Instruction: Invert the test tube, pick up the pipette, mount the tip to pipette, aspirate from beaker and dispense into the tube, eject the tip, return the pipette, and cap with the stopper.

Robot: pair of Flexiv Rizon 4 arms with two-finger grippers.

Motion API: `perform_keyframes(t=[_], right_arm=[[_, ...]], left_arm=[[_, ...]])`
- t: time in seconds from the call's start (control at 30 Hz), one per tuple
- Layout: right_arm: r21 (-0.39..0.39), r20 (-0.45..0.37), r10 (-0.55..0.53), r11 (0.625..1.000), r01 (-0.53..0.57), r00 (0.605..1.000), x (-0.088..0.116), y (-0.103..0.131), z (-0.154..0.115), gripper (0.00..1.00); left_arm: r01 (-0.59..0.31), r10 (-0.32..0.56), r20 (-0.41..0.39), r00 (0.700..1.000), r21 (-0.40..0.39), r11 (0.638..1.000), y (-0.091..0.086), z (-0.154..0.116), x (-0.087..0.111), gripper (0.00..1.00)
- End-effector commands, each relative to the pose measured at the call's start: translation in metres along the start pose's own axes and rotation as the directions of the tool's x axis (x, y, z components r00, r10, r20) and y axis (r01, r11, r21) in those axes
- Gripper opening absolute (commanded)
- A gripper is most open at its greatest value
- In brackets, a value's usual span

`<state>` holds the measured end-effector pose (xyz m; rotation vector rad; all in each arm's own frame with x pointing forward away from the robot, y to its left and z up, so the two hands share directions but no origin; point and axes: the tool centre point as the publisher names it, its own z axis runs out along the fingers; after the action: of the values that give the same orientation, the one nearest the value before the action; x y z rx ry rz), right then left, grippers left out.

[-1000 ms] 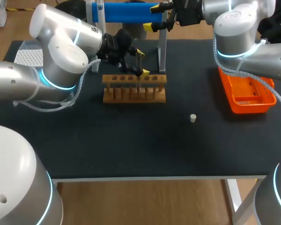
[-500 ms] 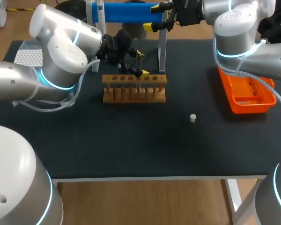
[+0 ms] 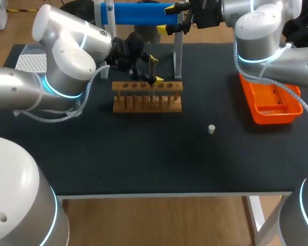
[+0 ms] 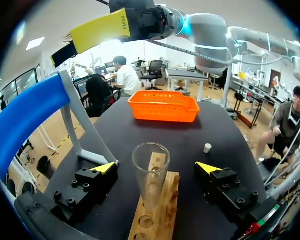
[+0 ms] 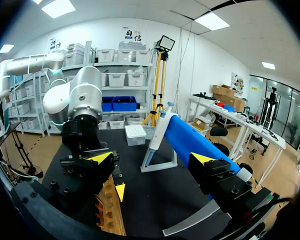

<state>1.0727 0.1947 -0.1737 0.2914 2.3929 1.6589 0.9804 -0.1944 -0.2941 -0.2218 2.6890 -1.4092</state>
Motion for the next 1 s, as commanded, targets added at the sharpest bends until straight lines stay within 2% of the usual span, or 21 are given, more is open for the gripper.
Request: perform_keyframes(t=[0.03,0.2,0.53,0.8,1.0], right_arm=[[-0.001,0.001,0.000,1.000,0.000,1.000,0.001,0.000,-0.001,1.00],[0.027,0.028,0.004,1.000,-0.004,1.000,0.008,-0.014,-0.027,1.00],[0.061,0.062,0.022,0.998,-0.025,0.998,0.047,-0.055,-0.111,1.00],[0.074,0.071,0.053,0.996,-0.058,0.996,0.087,-0.091,-0.168,1.00],[0.106,0.087,0.063,0.992,-0.072,0.994,0.117,-0.119,-0.193,1.00]], left_arm=[[-0.001,0.001,-0.003,1.000,-0.001,1.000,0.000,0.000,-0.001,1.00],[-0.001,0.001,-0.003,1.000,-0.001,1.000,0.000,0.000,-0.001,1.00],[-0.001,0.001,-0.003,1.000,-0.001,1.000,0.000,0.000,-0.001,1.00],[-0.001,0.001,-0.003,1.000,-0.001,1.000,0.000,0.000,-0.001,1.00],[-0.001,0.001,-0.003,1.000,-0.001,1.000,0.000,0.000,-0.001,1.00]])
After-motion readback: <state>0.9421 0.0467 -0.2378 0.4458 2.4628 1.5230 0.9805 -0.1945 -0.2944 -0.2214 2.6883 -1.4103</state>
